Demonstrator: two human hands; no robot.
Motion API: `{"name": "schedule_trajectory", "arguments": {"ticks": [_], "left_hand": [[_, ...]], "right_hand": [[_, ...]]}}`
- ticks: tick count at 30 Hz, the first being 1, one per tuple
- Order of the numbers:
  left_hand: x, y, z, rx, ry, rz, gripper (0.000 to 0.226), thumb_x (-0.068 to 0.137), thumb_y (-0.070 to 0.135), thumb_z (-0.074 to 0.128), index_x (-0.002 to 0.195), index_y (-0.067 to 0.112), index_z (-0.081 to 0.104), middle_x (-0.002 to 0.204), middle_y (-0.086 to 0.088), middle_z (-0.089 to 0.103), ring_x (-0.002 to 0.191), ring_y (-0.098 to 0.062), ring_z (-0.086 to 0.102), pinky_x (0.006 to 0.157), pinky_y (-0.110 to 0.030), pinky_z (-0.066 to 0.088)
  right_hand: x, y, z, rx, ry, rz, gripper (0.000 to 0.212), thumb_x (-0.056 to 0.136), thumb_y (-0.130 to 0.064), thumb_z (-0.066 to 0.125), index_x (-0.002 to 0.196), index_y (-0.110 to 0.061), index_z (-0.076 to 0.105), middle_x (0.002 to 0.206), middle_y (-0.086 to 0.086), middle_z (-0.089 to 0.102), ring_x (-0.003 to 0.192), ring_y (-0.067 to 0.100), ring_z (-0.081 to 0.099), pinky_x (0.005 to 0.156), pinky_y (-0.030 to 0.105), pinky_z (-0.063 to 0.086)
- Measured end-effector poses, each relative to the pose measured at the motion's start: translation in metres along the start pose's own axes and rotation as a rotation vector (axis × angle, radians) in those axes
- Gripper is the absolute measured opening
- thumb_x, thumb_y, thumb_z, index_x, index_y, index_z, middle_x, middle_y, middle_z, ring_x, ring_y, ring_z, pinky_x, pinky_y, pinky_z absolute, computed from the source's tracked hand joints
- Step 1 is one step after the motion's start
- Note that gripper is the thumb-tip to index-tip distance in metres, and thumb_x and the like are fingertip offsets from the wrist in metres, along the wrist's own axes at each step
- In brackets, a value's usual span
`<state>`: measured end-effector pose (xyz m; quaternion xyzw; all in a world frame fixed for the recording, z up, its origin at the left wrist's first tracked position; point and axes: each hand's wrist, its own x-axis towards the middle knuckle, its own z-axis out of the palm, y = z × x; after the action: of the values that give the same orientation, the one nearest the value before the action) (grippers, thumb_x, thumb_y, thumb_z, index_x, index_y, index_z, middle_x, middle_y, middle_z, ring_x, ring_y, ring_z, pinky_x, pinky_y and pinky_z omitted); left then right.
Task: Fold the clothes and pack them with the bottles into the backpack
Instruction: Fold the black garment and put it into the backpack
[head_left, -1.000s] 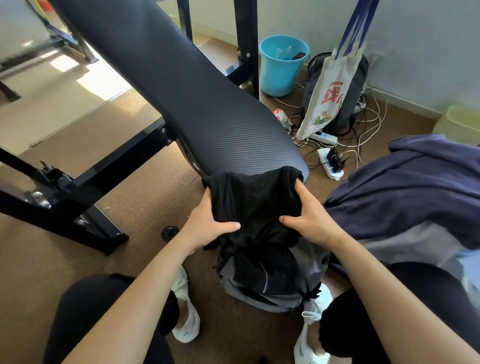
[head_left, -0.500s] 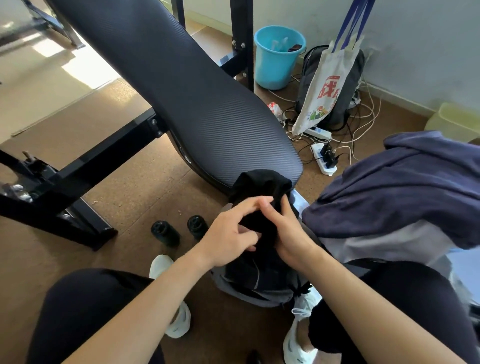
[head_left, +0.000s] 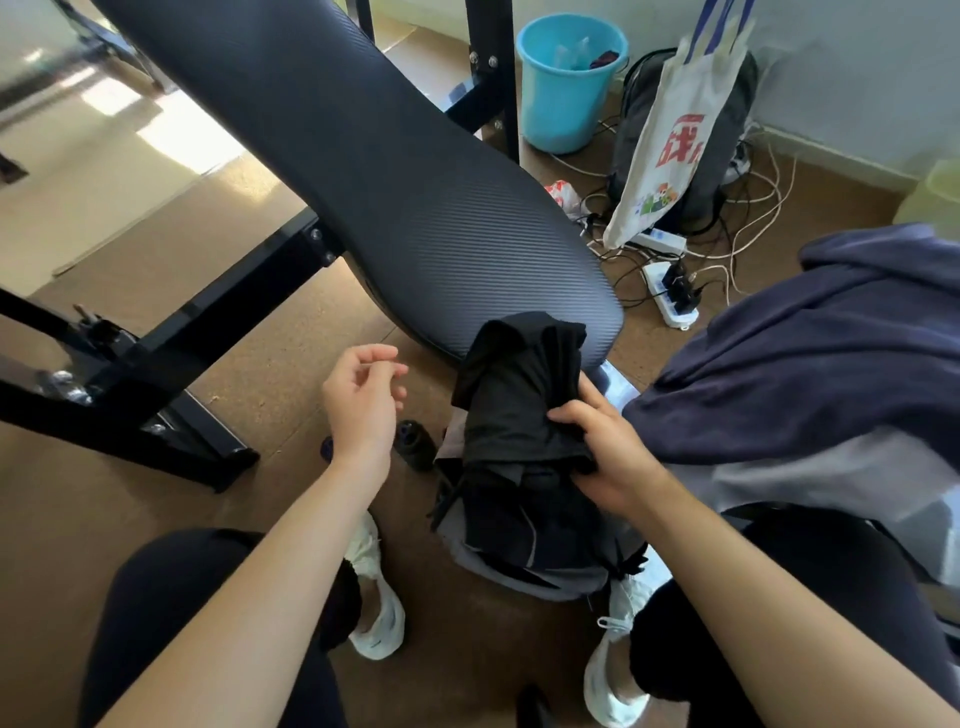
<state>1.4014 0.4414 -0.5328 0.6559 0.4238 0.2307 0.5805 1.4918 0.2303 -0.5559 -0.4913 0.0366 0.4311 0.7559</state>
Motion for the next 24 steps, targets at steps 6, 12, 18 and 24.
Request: {"name": "schedule_trajectory", "arguments": {"ticks": [6,12,18,24], "left_hand": [[-0.035,-0.007,0.033,-0.29,-0.707,-0.45,0.034,0.103,0.045,0.052,0.126,0.026,0.067,0.125,0.001,0.073,0.114,-0.015,0.07,0.09,-0.031,0.058],[-0.054,-0.035,0.041,0.047,-0.654,-0.107,0.067,0.079,0.024,0.087,0.137,0.032,0.056,0.129,0.012,0.069,0.122,-0.006,0.063,0.107,-0.032,0.049],[-0.052,-0.029,0.039,0.696,-0.688,0.339,0.079,0.077,0.046,0.081,0.145,0.043,0.042,0.133,0.012,0.066,0.124,-0.019,0.062,0.103,-0.043,0.051],[-0.068,-0.016,0.041,1.156,-1.058,0.726,0.082,0.077,0.056,0.076,0.145,0.032,0.037,0.126,0.001,0.068,0.112,-0.026,0.066,0.083,-0.039,0.051]], "right_hand": [[-0.009,0.003,0.005,-0.217,-0.003,-0.014,0.065,0.094,0.015,0.041,0.141,-0.027,0.056,0.126,0.007,0.072,0.114,0.023,0.069,0.093,0.036,0.058],[-0.024,0.011,0.003,-0.24,-0.036,0.074,0.055,0.089,0.002,0.047,0.137,-0.024,0.059,0.126,0.005,0.071,0.119,0.023,0.066,0.1,0.038,0.053],[-0.044,0.013,-0.008,-0.798,0.398,-0.219,0.076,0.076,-0.036,0.086,0.132,-0.022,0.036,0.136,-0.006,0.044,0.126,0.012,0.046,0.102,0.029,0.04],[-0.069,0.005,-0.018,-1.613,-0.107,-0.357,0.124,0.059,-0.07,0.08,0.158,-0.045,0.009,0.162,-0.018,0.027,0.152,0.008,0.016,0.125,0.036,0.014]]}}
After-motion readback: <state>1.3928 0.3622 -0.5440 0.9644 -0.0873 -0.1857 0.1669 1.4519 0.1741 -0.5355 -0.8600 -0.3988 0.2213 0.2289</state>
